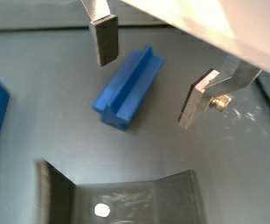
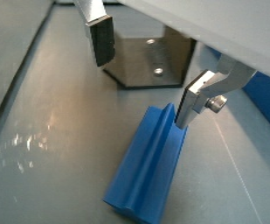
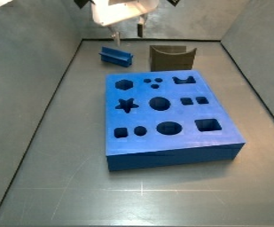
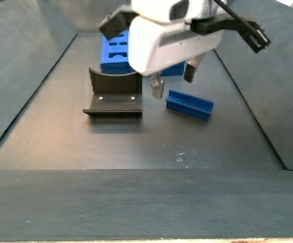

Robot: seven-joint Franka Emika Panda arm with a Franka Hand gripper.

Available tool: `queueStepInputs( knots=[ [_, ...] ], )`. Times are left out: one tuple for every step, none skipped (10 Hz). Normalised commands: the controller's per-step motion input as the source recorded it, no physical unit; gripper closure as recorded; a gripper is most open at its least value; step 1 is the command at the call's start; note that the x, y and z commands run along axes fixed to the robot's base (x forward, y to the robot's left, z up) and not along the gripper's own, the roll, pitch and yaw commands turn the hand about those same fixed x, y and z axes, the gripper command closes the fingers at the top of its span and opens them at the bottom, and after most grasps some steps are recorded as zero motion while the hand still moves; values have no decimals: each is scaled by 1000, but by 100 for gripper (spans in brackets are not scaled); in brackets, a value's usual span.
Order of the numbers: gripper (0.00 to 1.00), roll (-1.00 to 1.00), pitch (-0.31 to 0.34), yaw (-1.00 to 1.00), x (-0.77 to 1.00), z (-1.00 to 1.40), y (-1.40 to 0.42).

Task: Pick up the star object. Move up. Place the star object on the fixture. Regrasp the star object. Move to above the board. Insert the star object.
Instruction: Pick up the star object.

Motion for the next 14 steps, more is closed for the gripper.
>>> queueStepInputs(
  knots=[
    [0, 0, -37, 1000, 0, -417, 0],
    [0, 0, -151, 460, 14, -31, -97],
    [0, 77, 0, 37, 0, 0, 0],
    [0, 0, -289, 9, -683, -226, -231],
    [0, -20, -360, -114, -900, -220, -137],
    [0, 0, -289, -203, -583, -43, -100],
    [0, 9, 0, 0, 0, 0, 0],
    [0, 0, 0, 60, 0, -26, 0],
    [0, -14, 0, 1000, -3, -303, -83],
    [0, -49, 0, 1000, 0, -274, 0],
    [0, -26, -103, 289, 0, 0, -26],
    [0, 0, 0, 0, 0, -49, 0],
    [0, 74, -66, 0, -100, -411, 0],
    [0, 74, -17, 0, -86, -397, 0]
  ],
)
